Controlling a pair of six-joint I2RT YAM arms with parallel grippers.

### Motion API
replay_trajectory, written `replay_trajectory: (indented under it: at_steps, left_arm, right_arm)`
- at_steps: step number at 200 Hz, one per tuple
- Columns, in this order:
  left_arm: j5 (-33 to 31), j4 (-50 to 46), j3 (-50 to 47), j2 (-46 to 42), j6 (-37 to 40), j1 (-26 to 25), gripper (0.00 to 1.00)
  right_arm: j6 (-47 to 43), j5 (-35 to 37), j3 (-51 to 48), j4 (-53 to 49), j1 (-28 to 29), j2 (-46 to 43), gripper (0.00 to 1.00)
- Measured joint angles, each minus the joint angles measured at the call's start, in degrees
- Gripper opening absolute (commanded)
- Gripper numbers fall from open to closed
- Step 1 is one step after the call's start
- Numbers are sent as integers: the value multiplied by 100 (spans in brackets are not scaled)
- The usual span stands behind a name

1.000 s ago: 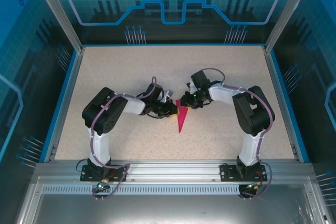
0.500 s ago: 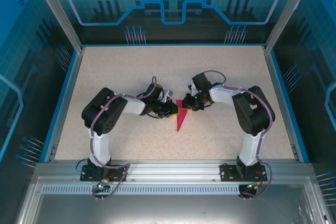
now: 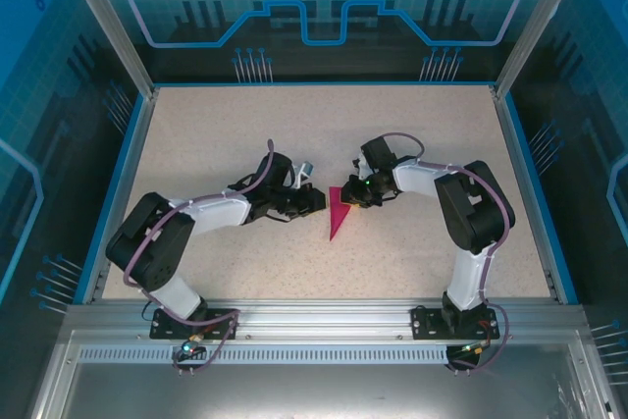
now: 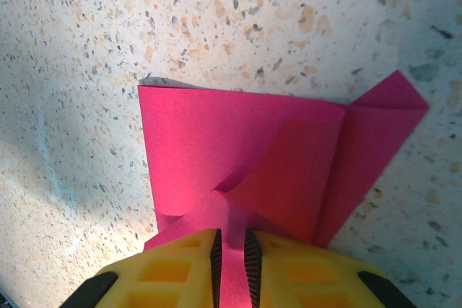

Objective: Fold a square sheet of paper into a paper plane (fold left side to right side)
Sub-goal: Fold the wing for the fifth time at the center of the table.

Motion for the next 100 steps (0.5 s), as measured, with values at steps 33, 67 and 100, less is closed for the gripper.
replay_trajectory:
  at_steps: [33, 67, 100]
  left_arm:
    - [291, 20, 33, 81, -271, -216, 12]
    - [496, 72, 409, 599, -457, -487, 12]
    - [511, 48, 520, 892, -457, -588, 12]
  right_arm:
    - [-2, -17, -4, 11, -4, 4, 20]
    - [0, -20, -4, 11, -4, 4, 20]
    - [-2, -20, -4, 11, -4, 4, 20]
